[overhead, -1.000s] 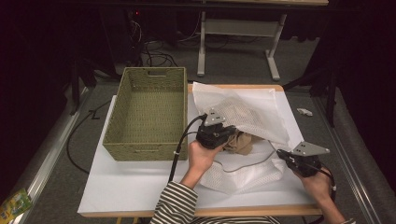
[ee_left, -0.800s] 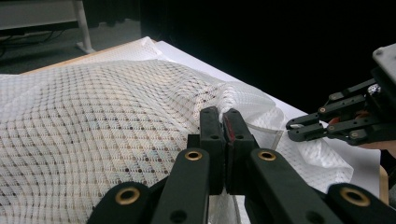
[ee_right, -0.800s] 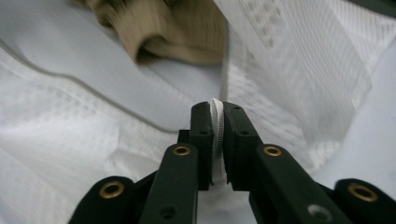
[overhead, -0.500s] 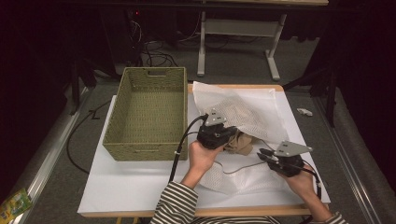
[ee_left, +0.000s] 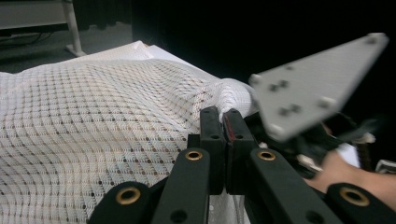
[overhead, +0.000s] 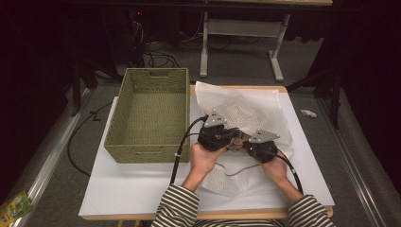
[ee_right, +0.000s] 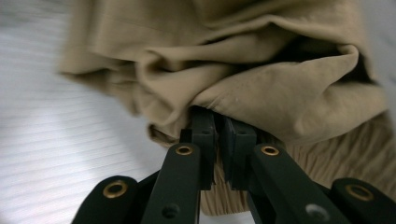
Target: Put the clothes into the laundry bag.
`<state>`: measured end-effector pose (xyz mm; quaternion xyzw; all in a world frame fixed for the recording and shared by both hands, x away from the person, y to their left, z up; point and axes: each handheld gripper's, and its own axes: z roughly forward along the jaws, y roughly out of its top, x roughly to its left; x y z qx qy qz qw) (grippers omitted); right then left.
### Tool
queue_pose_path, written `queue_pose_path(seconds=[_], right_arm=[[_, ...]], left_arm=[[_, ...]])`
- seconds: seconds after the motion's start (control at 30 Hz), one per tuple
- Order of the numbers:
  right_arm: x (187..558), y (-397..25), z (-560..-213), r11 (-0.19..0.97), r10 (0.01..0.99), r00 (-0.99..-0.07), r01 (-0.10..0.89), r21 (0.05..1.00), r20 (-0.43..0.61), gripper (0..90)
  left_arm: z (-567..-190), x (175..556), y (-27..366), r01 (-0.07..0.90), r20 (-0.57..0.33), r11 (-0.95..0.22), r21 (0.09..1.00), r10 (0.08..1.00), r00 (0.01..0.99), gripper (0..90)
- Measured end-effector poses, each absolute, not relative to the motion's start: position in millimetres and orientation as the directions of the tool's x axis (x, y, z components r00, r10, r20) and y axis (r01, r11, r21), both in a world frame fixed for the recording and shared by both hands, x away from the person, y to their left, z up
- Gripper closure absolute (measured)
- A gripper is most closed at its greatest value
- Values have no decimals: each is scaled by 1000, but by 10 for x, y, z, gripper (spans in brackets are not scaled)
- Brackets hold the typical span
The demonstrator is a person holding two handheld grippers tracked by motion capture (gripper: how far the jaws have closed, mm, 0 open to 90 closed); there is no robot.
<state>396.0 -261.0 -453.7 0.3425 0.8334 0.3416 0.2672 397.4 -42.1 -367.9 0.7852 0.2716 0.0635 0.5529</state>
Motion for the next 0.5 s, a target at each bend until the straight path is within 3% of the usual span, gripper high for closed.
queue_pose_path(seconds=[0.07, 0.2, 0.5], right_arm=[[4068, -2670, -4596, 533, 783, -570, 407, 742, -250, 853], [4237, -2833, -4629, 491, 831, -506, 468, 735, -232, 840], [3831, -2937, -4447, 534, 771, -594, 408, 741, -229, 760]], left_arm=[[-3678, 3973, -418, 357, -201, -243, 902, 496, 845, 890], [-3717, 3984, -443, 366, -202, -257, 895, 497, 844, 890], [-3729, 3986, -418, 370, -206, -252, 894, 503, 839, 889]])
